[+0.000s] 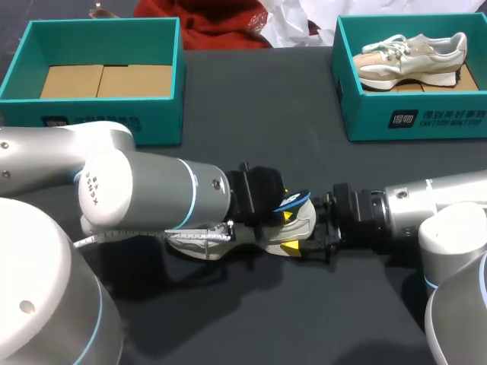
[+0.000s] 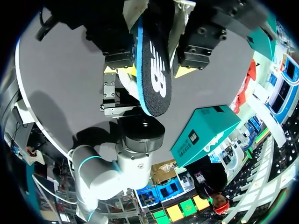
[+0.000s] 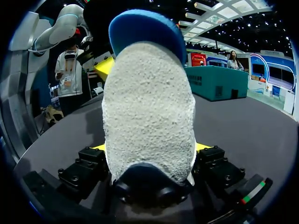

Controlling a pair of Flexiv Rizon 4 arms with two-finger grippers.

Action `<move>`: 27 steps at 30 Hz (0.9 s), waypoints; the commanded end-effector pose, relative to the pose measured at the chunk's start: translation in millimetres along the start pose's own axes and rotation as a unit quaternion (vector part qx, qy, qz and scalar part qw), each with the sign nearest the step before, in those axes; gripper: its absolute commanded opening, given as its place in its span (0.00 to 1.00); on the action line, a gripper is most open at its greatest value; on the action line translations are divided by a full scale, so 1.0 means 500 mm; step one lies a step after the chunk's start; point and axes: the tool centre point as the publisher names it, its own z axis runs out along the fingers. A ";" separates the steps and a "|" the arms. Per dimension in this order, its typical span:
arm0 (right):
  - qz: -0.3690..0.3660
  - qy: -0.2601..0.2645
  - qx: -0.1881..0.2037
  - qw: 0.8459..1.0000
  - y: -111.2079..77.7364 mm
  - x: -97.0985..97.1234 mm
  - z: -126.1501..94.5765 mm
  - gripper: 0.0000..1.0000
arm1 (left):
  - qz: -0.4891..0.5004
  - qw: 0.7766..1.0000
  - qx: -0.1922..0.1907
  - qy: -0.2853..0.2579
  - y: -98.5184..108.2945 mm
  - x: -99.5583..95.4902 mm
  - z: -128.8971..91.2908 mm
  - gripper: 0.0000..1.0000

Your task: Take the shoe out of the shoebox, open the shoe tongue, remove and reinsert the insole, then place the shoe into the shoebox

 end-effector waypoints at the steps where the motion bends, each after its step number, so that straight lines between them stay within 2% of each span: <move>1: 0.001 -0.001 0.002 1.000 -0.003 0.002 0.000 0.00 | -0.003 1.000 0.002 0.000 0.000 -0.003 0.013 0.25; 2: 0.001 -0.001 0.002 1.000 -0.003 0.002 0.000 0.00 | -0.004 1.000 0.003 0.001 0.001 -0.005 0.014 0.18; 3: 0.001 -0.001 0.002 1.000 -0.003 0.002 0.000 0.00 | -0.006 1.000 0.006 0.004 0.001 -0.007 0.013 0.06; 4: 0.001 -0.001 0.002 1.000 -0.003 0.002 0.000 0.00 | -0.006 1.000 0.007 0.005 0.001 -0.009 0.013 0.00; 11: 0.001 -0.001 0.002 1.000 -0.003 0.002 0.000 0.00 | -0.013 0.999 0.024 0.029 -0.005 -0.018 0.006 0.00; 20: 0.001 -0.001 0.002 1.000 -0.003 0.002 0.000 0.00 | -0.018 0.998 0.037 0.055 -0.059 -0.019 -0.025 0.00; 27: 0.001 -0.001 0.002 1.000 -0.003 0.002 0.000 0.00 | -0.033 0.998 0.004 0.044 -0.109 -0.008 -0.042 0.00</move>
